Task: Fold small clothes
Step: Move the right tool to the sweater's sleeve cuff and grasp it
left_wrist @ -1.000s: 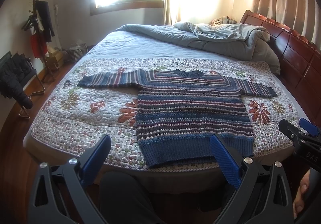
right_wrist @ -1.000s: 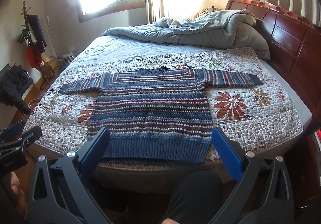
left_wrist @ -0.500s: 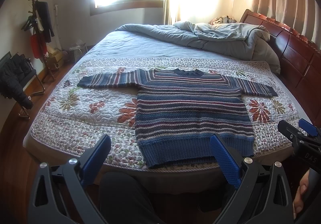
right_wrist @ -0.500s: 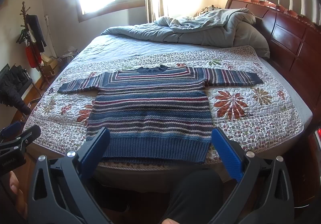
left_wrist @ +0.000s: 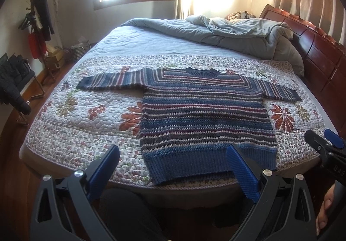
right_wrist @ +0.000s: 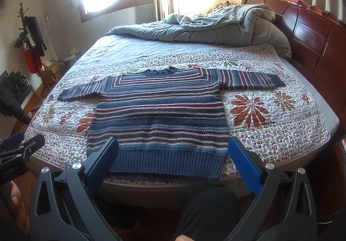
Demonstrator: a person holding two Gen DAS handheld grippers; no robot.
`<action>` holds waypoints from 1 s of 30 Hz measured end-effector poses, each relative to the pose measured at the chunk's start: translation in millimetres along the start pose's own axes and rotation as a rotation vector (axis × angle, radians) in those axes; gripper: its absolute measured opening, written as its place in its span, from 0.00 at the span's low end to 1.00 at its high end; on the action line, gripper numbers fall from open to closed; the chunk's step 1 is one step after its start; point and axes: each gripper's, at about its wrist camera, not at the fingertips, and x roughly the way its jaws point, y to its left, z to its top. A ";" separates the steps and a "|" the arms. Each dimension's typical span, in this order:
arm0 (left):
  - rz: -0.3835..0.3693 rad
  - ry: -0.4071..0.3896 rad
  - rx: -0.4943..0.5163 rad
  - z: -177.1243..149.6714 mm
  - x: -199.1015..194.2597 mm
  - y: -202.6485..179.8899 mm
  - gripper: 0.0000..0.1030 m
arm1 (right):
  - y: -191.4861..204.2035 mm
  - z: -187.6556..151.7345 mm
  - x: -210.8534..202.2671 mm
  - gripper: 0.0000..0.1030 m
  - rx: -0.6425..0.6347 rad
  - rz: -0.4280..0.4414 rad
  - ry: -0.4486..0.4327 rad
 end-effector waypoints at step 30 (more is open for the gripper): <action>-0.471 0.020 0.124 83.5 207.8 -146.8 0.96 | -404.5 49.8 265.9 0.55 0.878 0.329 0.053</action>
